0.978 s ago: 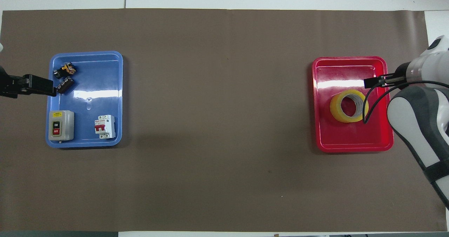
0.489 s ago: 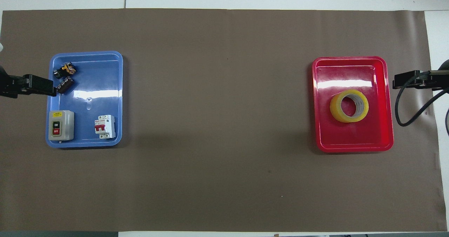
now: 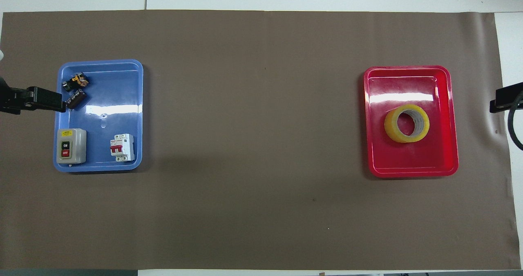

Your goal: Place and move tape with both arms

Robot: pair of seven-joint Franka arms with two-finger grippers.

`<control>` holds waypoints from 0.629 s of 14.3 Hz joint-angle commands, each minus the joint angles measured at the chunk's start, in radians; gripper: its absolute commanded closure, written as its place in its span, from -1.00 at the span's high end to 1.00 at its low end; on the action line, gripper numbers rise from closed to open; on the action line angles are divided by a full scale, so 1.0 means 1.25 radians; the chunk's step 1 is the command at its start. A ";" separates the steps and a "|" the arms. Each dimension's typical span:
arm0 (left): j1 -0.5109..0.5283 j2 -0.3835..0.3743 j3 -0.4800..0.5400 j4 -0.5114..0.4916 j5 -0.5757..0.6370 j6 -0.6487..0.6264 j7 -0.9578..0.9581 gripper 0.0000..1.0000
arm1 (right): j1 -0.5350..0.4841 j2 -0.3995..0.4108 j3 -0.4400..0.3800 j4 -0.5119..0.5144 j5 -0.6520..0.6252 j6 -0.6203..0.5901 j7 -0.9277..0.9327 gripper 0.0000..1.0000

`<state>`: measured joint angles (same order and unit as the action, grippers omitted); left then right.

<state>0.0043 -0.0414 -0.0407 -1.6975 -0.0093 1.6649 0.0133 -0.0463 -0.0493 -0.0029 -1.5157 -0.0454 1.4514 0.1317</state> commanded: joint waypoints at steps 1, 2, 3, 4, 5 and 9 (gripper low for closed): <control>0.004 -0.020 -0.002 -0.019 0.015 -0.004 0.007 1.00 | -0.001 0.017 0.005 0.027 -0.005 -0.017 0.009 1.00; 0.004 -0.020 -0.002 -0.019 0.015 -0.004 0.007 1.00 | -0.005 0.017 0.006 0.028 -0.004 -0.016 0.005 1.00; 0.004 -0.020 -0.002 -0.019 0.015 -0.004 0.007 1.00 | -0.001 0.017 0.005 0.028 -0.005 -0.020 0.004 1.00; 0.004 -0.020 -0.002 -0.019 0.015 -0.004 0.007 1.00 | 0.003 0.017 0.007 0.028 -0.007 -0.020 0.004 1.00; 0.004 -0.020 -0.002 -0.019 0.015 -0.004 0.007 1.00 | 0.004 0.017 0.011 0.028 -0.005 -0.021 0.004 1.00; 0.004 -0.020 -0.002 -0.019 0.015 -0.004 0.007 1.00 | 0.003 0.011 0.035 0.015 -0.009 -0.020 0.004 1.00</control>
<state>0.0043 -0.0414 -0.0407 -1.6975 -0.0093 1.6649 0.0133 -0.0420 -0.0398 0.0332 -1.5066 -0.0454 1.4441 0.1317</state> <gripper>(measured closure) 0.000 0.000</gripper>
